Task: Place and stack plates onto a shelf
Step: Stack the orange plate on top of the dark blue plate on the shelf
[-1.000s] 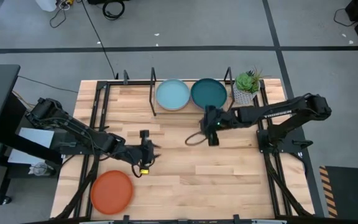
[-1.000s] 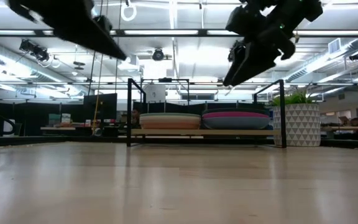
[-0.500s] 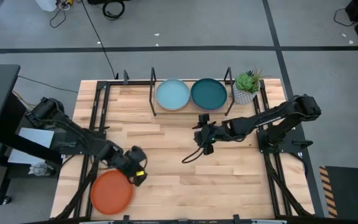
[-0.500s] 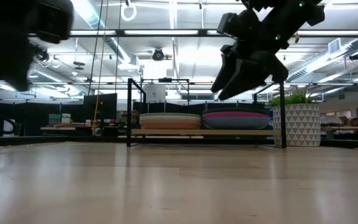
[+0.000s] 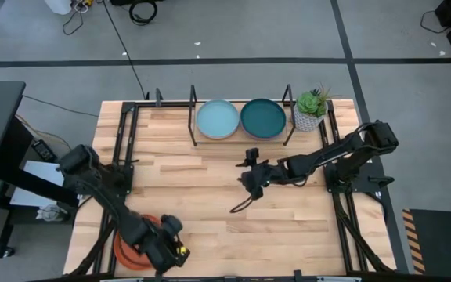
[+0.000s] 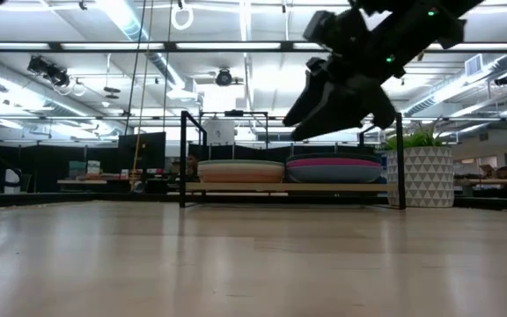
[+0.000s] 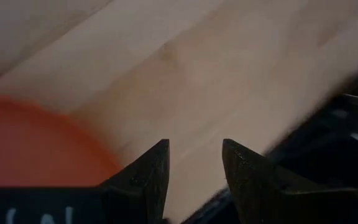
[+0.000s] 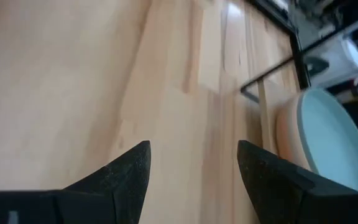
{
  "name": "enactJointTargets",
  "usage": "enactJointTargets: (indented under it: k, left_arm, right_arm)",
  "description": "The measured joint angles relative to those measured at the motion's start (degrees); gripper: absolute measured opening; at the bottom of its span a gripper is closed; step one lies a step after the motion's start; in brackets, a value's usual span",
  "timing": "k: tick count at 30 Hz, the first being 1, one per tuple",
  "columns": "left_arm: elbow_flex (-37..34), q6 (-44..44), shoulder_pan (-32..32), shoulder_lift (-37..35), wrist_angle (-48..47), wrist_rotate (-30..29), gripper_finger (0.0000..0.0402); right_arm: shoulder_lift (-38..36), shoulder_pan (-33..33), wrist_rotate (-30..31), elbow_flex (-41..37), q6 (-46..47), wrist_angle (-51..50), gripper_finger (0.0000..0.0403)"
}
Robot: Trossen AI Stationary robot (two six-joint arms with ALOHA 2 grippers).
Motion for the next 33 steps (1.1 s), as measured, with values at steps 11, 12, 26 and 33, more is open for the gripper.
enactJointTargets:
  k: [11, 12, 26, 33]
  left_arm:
    - [10.30, -11.17, -1.15, 12.06, -16.34, 8.92, 0.0155]
    - [10.34, -11.56, -1.00, 12.69, -16.59, 9.91, 0.0155]
    - [10.87, -5.10, -0.51, 15.83, -19.80, 14.07, 0.0073]
    - [16.65, 5.25, -0.13, 15.75, -21.09, 14.49, 0.0015]
  right_arm:
    - [-0.36, 2.58, 0.01, -5.57, -1.42, 11.88, 0.0246]
    - [-0.36, 2.77, 0.03, -5.57, -1.28, 11.91, 0.0246]
    - [-0.36, 3.56, 0.23, -5.57, -1.52, 12.95, 0.0246]
    - [-0.36, 4.38, 0.23, -5.57, -1.54, 12.48, 0.0246]
